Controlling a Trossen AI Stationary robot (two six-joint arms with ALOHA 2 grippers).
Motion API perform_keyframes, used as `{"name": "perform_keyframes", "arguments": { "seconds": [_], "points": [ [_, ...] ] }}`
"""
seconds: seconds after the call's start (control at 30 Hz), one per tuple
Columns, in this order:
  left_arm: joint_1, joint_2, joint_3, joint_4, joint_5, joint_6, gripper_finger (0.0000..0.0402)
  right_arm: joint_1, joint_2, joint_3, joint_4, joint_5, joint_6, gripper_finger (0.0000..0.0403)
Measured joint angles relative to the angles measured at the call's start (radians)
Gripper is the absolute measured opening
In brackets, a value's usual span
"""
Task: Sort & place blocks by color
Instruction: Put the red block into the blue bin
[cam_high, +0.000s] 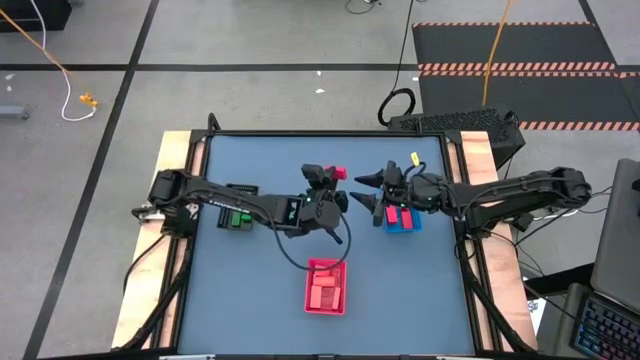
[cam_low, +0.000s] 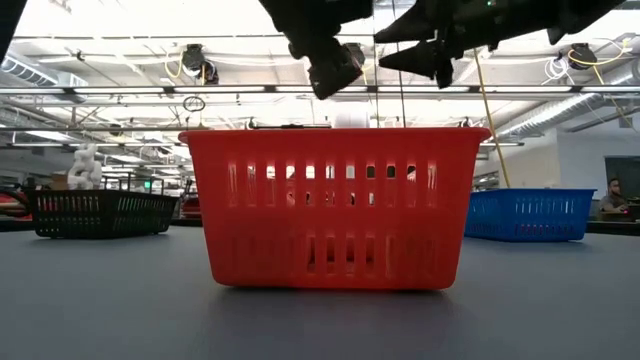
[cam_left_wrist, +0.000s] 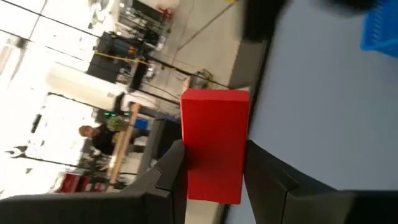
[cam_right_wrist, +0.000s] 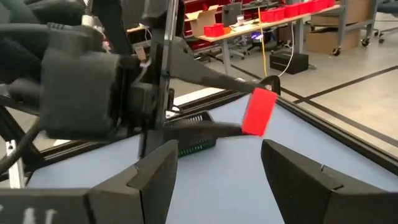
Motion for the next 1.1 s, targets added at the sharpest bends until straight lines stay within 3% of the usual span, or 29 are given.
{"name": "perform_keyframes", "arguments": {
  "seconds": [0.3,0.83,1.1],
  "points": [
    [-0.016,0.024,-0.002,0.038,0.033,-0.049,0.0118,-0.05,0.084,0.0,0.052,0.003,-0.015,0.0226],
    [-0.058,0.024,-0.001,0.119,0.08,0.009,0.0118,-0.057,0.143,0.0,0.127,-0.005,-0.023,0.0224],
    [-0.058,0.024,-0.001,0.118,0.082,0.005,0.0118,-0.057,0.143,0.0,0.127,-0.005,-0.049,0.0176]
  ]
}}
